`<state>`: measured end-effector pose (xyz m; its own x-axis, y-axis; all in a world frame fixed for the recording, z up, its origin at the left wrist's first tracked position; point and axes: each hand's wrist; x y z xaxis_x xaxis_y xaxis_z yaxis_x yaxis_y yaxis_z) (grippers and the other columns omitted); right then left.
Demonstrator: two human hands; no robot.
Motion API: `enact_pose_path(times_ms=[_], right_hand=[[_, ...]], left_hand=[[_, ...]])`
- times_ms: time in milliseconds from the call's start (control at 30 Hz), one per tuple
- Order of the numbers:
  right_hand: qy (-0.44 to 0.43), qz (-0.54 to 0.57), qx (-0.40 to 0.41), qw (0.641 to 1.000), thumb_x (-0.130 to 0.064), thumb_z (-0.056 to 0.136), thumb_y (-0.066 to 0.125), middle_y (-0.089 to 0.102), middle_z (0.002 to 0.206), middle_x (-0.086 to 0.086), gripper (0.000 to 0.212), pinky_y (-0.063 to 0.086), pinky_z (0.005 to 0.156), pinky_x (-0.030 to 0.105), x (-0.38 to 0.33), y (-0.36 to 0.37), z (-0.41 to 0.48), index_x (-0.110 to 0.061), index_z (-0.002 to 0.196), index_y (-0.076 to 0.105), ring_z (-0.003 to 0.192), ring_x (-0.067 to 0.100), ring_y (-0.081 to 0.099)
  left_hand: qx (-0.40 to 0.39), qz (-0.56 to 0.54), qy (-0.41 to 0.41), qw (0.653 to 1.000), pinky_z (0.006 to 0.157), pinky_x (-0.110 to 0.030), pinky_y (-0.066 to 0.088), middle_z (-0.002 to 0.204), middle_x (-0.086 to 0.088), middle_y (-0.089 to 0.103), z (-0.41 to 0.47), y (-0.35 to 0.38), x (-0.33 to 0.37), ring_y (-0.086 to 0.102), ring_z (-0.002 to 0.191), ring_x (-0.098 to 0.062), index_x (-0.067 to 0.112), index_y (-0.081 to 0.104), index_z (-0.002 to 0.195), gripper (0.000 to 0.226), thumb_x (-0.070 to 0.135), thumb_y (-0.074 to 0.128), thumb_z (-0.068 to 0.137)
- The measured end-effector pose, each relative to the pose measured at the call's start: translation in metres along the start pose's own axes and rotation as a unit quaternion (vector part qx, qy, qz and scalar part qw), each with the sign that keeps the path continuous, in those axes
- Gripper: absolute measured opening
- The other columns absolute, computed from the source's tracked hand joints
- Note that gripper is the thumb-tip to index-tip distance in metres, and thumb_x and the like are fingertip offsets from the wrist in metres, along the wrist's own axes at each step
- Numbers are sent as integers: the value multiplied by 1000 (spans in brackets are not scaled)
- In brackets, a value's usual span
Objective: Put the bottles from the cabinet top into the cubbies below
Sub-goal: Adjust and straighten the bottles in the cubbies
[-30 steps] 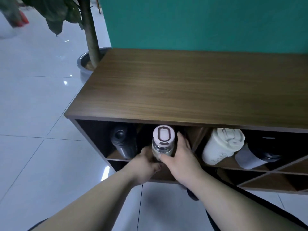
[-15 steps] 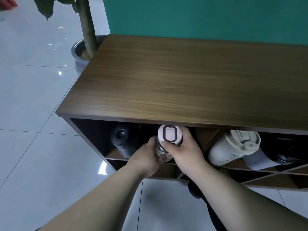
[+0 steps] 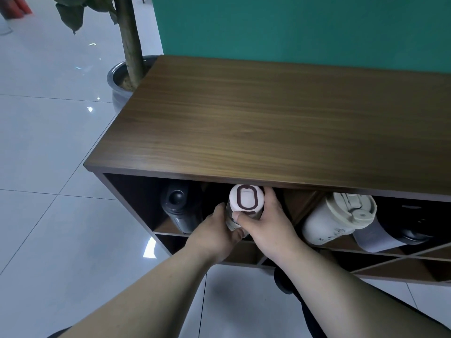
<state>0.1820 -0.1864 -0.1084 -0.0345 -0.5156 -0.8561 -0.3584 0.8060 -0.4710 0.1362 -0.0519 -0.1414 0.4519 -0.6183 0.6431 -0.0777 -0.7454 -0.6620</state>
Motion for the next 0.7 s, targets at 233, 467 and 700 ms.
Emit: enact_pose_path(times_ms=[233, 467, 700], right_hand=[[-209, -171, -13, 963, -46, 75, 65, 45, 144, -5, 77, 23, 115, 22, -43, 18, -32, -20, 144, 40, 139, 13, 33], [-117, -51, -70, 989, -46, 75, 69, 47, 151, -1, 82, 30, 116, 35, -68, 72, -13, -24, 147, 38, 142, 18, 38], [-29, -32, -77, 996, -53, 60, 71, 53, 138, -2, 88, 39, 105, 35, -64, 90, 5, -28, 139, 42, 131, 20, 48]], left_hand=[[-97, 76, 77, 989, 103, -31, 51, 134, -3, 63, -29, -18, -2, 56, 124, -23, 15, 57, 142, 44, 11, 58, 98], [45, -7, -178, 983, 74, -35, 57, 107, 0, 75, -42, -45, -54, 67, 87, -22, 16, 54, 119, 58, 56, 60, 77], [146, -75, -145, 976, 71, -35, 51, 115, 1, 71, -32, -60, -66, 68, 97, -28, 22, 38, 136, 73, 48, 77, 81]])
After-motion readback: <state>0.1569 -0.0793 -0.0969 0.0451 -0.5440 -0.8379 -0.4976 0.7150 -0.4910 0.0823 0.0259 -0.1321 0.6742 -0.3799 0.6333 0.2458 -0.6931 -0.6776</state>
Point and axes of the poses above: each hand's wrist, its own z-axis towards the middle knuckle, its own y-axis out of the palm, x = y × z
